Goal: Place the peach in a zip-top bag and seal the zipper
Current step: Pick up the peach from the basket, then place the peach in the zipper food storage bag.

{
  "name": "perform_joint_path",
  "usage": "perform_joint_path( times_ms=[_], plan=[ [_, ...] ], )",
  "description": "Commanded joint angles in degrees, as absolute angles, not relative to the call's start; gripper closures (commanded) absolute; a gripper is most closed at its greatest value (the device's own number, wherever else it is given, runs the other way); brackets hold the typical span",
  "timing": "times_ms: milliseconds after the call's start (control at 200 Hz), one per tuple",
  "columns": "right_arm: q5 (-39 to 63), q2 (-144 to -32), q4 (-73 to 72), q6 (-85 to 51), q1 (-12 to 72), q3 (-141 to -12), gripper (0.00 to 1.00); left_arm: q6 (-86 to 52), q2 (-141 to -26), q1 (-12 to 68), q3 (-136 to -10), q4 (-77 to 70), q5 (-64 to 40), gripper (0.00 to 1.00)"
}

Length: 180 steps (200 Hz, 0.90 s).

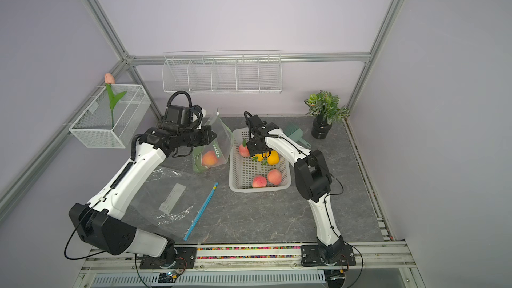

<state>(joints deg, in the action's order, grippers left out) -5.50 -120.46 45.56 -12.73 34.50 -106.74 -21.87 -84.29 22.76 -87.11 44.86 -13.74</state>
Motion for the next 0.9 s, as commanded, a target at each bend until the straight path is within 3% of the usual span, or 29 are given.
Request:
perform_joint_path(
  times_ms=[0,280,435,630,895],
  plan=[
    [-1.0,-111.4,37.8,-16.5,33.8,-103.6,0.32,-22.0,-83.6,22.6,-86.8,43.8,-13.6,1.0],
    [4.8,-97.4,25.7,-19.5,33.7,-96.1,0.33,-22.9,-84.1,22.7,-86.4,43.3,-13.8,1.0],
    [13.6,-94.0,20.6,-20.2,33.8,-95.7,0.32,-23.5,-84.7,22.7,-86.4,43.1,-14.4,1.0],
    [22.7,-96.5,19.0,-19.9,35.6,-98.5,0.32,-23.8,-85.2,22.6,-86.6,42.5,-15.8,1.0],
    [22.6,-104.4,24.1,-17.9,39.1,-105.1,0.32,-23.7,-85.2,22.6,-86.9,42.5,-16.5,1.0]
  ],
)
